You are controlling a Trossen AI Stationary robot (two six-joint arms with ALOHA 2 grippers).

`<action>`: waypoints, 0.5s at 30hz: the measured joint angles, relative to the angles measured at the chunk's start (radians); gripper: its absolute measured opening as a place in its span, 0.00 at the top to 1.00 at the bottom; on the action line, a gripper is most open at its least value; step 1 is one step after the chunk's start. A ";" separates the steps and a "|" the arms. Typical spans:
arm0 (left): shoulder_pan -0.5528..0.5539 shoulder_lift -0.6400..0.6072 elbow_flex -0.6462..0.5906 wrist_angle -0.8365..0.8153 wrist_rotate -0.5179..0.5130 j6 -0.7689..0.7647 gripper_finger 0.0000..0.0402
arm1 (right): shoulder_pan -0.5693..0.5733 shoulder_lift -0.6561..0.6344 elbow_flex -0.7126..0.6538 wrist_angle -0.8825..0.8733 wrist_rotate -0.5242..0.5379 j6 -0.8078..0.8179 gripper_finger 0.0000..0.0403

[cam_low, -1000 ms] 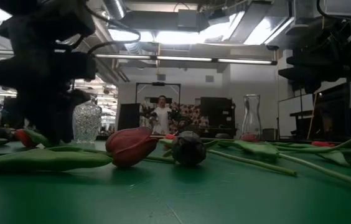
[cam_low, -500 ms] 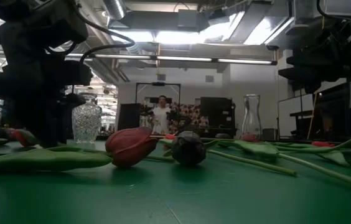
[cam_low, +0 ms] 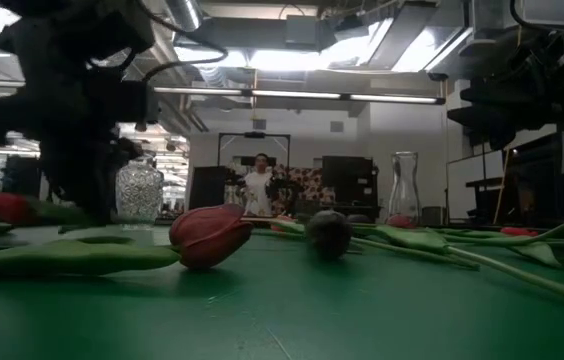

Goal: Sort flowers into vase by color
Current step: Put the left pink flower into the top right transparent vase

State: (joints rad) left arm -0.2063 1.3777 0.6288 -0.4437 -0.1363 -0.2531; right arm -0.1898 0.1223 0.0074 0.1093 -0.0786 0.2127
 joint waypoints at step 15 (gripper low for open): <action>0.009 -0.002 0.406 -0.364 -0.241 0.015 0.97 | 0.000 0.000 0.000 0.001 0.000 0.000 0.45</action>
State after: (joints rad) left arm -0.1969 1.3762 1.0351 -0.8076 -0.3772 -0.2383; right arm -0.1898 0.1223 0.0074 0.1104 -0.0788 0.2127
